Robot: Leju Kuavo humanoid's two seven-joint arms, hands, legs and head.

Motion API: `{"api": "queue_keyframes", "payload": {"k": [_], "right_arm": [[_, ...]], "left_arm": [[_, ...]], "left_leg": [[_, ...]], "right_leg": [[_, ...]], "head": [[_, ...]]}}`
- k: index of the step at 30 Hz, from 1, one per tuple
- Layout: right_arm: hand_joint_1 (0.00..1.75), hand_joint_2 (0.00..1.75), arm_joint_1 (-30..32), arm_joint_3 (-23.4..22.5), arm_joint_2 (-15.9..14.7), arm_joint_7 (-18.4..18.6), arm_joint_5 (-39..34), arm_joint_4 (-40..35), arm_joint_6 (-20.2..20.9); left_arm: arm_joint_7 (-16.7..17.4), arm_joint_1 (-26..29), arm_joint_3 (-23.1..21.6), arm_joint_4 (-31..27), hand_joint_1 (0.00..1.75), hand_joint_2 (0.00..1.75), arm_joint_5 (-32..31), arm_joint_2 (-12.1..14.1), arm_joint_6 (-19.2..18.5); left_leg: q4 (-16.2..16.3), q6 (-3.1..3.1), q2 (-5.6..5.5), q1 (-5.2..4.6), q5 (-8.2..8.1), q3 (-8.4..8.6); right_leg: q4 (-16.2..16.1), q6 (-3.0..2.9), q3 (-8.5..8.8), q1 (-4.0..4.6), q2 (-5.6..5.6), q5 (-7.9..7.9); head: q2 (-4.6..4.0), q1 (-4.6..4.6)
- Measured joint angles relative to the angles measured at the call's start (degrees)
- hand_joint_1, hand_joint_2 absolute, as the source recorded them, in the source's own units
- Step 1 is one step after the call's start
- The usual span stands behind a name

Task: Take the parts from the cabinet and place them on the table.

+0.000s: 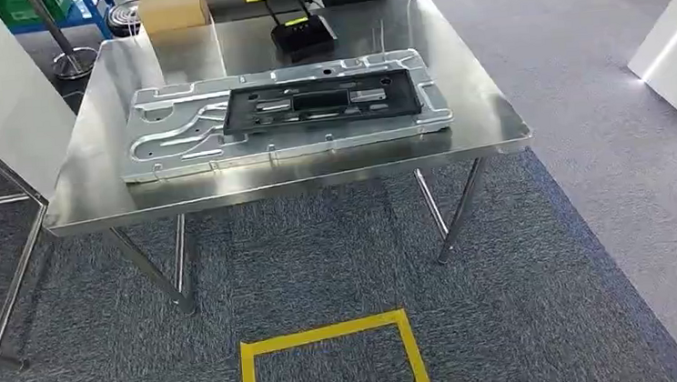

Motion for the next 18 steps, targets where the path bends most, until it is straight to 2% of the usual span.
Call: {"api": "queue_keyframes", "payload": {"k": [1,2,3,4,5,6,7,8,9,10,11,13,14,15,16,17,18], "right_arm": [[0.0,0.0,-0.16,0.0,-0.04,1.6,0.59,1.16,0.24],[0.0,0.0,-0.33,0.0,-0.22,4.01,1.58,2.23,0.79],[0.0,0.0,-0.51,0.32,-0.24,9.03,3.64,3.94,2.2],[0.0,0.0,-0.57,1.06,-0.39,14.43,5.82,5.38,3.64],[0.0,0.0,-0.58,1.81,-0.46,17.78,7.31,6.33,4.73],[0.0,0.0,-0.56,2.28,-0.46,20.14,8.31,6.93,5.84],[0.0,0.0,-0.6,2.79,-0.46,22.05,8.87,7.82,7.64],[0.0,0.0,-0.7,3.08,-0.46,22.95,9.22,8.3,8.97],[0.0,0.0,-0.85,3.43,-0.39,23.58,9.35,8.65,10.04],[0.0,0.0,-0.94,3.83,-0.13,23.93,9.6,9.04,11.63],[0.0,0.0,-1.07,4.15,-0.02,24.13,9.9,9.46,12.7],[0.0,0.0,-1.28,4.76,0.11,24.15,10.47,10.22,14.23],[0.0,0.0,-1.15,5.01,0.13,24.15,10.62,10.53,14.67],[0.0,0.0,-1.24,5.22,0.3,24.0,10.86,10.88,15.14],[0.0,0.0,-1.24,5.38,0.42,23.85,10.97,11.05,15.54],[0.0,0.0,-1.38,5.49,0.53,23.6,11.04,11.16,15.85],[0.0,0.0,-1.49,5.57,0.55,23.45,11.06,11.25,15.93]], "left_arm": [[0.07,0.1,0.0,0.0,0.0,0.0,0.0,0.0,0.0],[0.13,0.03,0.0,0.0,0.0,0.0,0.0,0.0,0.0],[0.33,-0.05,0.0,0.0,0.0,0.0,0.0,0.0,-0.02],[0.63,-0.1,0.0,0.0,0.0,0.0,0.0,-0.02,-0.11],[0.78,-0.05,0.0,0.0,0.0,0.0,0.0,-0.07,-0.26],[1.01,0.0,0.0,0.0,0.0,0.0,0.0,-0.11,-0.37],[1.11,-0.01,-0.02,0.0,0.0,0.0,0.0,-0.11,-0.46],[1.16,-0.13,-0.04,0.0,0.0,0.0,0.0,-0.09,-0.61],[1.16,-0.39,-0.09,0.0,0.0,0.0,0.0,-0.09,-0.74],[1.16,-0.7,-0.15,0.0,0.0,0.0,0.0,-0.07,-0.92],[1.22,-0.83,-0.26,0.0,0.0,0.0,0.0,-0.09,-1.05],[1.36,-0.7,-0.65,0.0,0.0,0.0,0.0,-0.07,-1.25],[1.44,-0.55,-0.85,0.0,0.0,0.0,0.0,-0.09,-1.29],[1.57,-0.73,-0.98,0.0,0.0,0.0,0.0,-0.09,-1.4],[1.6,-0.77,-1.05,0.0,0.0,0.0,0.0,-0.09,-1.4],[1.64,-0.75,-1.14,0.0,0.0,0.0,-0.02,-0.07,-1.4],[1.68,-0.73,-1.2,0.0,0.0,0.0,-0.02,-0.09,-1.4]], "left_leg": [[3.59,-0.16,-0.01,0.14,-3.98,-0.95],[8.02,-0.37,-0.01,0.16,-7.52,-1.91],[12.09,-0.55,-0.01,0.16,-9.61,-2.59],[14.98,-0.67,-0.01,0.17,-9.84,-2.66],[15.72,-0.72,-0.01,0.22,-8.11,-1.65],[14.35,-0.69,-0.01,0.25,-5.66,0.25],[10.98,-0.56,-0.01,0.25,-3.51,3.25],[5.98,-0.34,-0.02,0.25,-3.08,7.2],[0.09,-0.01,-0.09,0.13,-5.57,11.47],[-4.49,0.31,-0.18,-0.19,-7.17,13.77],[-4.13,0.9,-0.13,-0.28,-7.1,12.94],[-4.03,1.77,-0.04,-0.57,-6.38,12.49],[-4.38,2.45,0.15,-0.38,-5.28,11.83],[-4.38,2.87,0.45,-0.28,-4.42,10.96],[-4.38,3.26,0.42,-0.28,-3.67,10.04],[-4.36,3.39,0.42,-0.31,-2.82,8.95],[-4.31,3.38,0.43,-0.38,-2.15,8.05]], "right_leg": [[0.11,-0.37,-0.91,0.0,0.01,0.7],[0.19,-0.32,-1.95,0.05,-0.02,1.44],[0.3,-0.29,-3.0,0.11,-0.08,2.13],[0.55,-0.22,-4.05,0.14,-0.17,2.8],[0.89,-0.12,-5.28,0.15,-0.27,3.47],[1.24,-0.01,-6.4,0.15,-0.32,4.05],[1.69,0.14,-7.57,0.14,-0.32,4.62],[2.17,0.33,-8.63,0.12,-0.31,5.19],[2.7,0.65,-9.23,0.23,-0.29,5.66],[3.11,0.95,-9.71,0.34,-0.25,6.1],[2.83,1.33,-9.63,0.29,-0.33,6.74],[2.49,1.96,-9.76,0.04,-0.29,7.89],[2.15,2.49,-10.06,0.02,-0.13,8.43],[3.52,2.84,-10.8,-0.31,-0.01,5.59],[6.3,3.11,-11.79,-0.33,0.03,1.51],[10.85,3.41,-12.93,-0.42,0.06,-2.75],[14.65,3.59,-13.65,-0.48,0.06,-5.22]], "head": [[0.0,-0.02],[0.0,0.0],[0.0,0.0],[0.0,-0.02],[0.0,0.0],[0.0,-0.02],[0.0,-0.02],[0.0,0.0],[0.0,-0.02],[0.0,0.0],[0.0,0.0],[0.0,0.0],[0.0,0.0],[0.0,0.0],[0.0,0.0],[0.0,0.0],[0.0,0.0]]}}
